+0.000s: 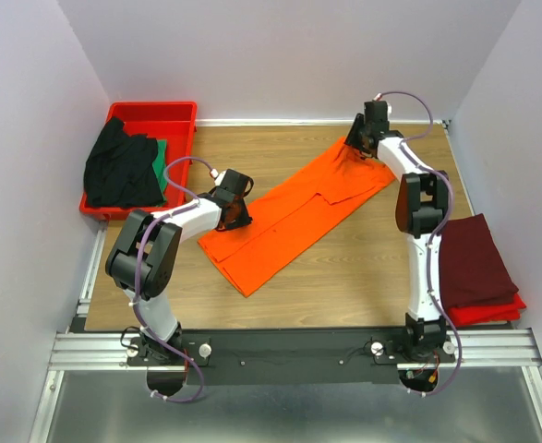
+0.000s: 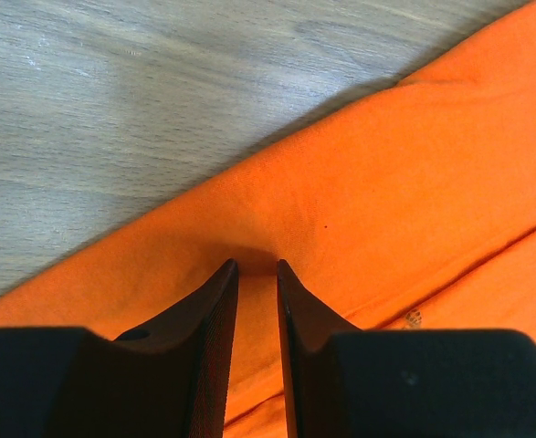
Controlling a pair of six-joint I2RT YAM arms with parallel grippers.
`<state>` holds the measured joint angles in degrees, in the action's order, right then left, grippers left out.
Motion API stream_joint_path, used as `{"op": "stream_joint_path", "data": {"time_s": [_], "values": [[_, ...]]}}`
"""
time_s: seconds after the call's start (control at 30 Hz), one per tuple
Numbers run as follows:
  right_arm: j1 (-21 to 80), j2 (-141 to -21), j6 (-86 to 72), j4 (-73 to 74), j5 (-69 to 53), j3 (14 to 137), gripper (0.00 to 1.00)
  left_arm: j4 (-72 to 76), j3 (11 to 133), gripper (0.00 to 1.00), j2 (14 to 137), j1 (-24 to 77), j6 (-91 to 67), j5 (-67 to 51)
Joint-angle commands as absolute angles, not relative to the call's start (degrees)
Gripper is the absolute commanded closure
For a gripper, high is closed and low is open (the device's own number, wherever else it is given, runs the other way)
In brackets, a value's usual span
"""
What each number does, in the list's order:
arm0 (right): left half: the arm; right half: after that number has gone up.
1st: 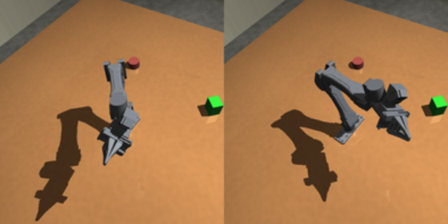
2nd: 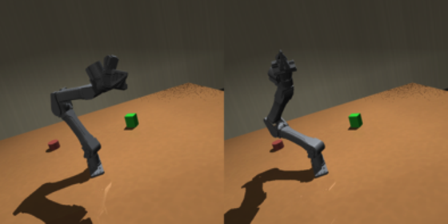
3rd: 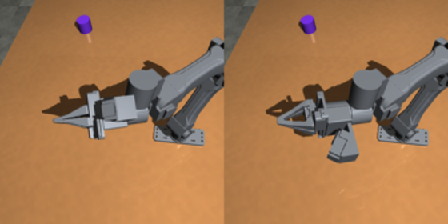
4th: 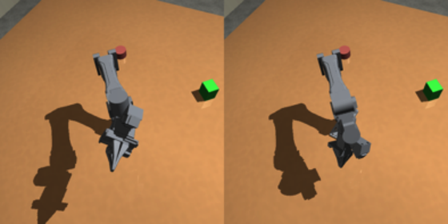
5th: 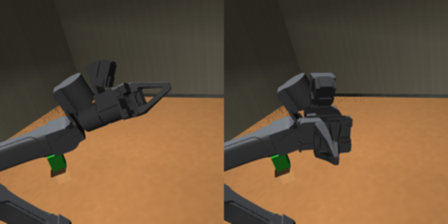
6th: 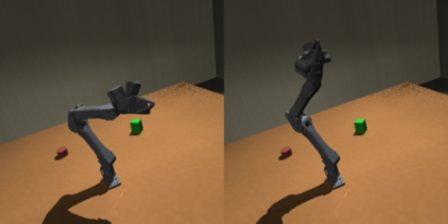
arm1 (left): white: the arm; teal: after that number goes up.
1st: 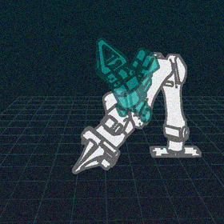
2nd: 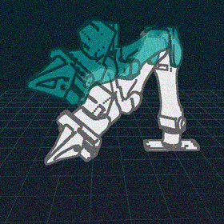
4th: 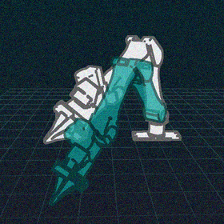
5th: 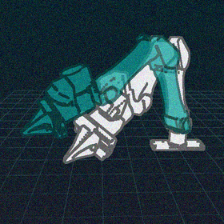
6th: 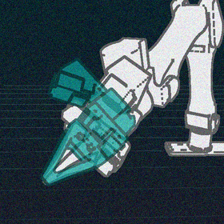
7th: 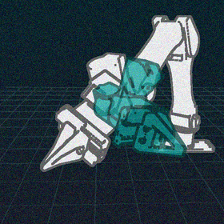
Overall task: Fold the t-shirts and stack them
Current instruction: Fold the tshirt
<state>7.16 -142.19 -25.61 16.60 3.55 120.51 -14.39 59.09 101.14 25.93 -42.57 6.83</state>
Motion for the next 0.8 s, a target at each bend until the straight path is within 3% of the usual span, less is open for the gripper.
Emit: {"op": "stream_joint_path", "data": {"time_s": [0.0,0.77], "values": [[6.94,-135.36,-26.89,16.52,6.5,117.25,0.47,-17.49,58.01,0.68,102.22,25.66,-41.93,6.59],[6.94,-134.21,-29.79,16.52,4.4,109.95,0.53,-17.23,58.01,0.69,102.3,25.49,-41.66,6.68]]}}
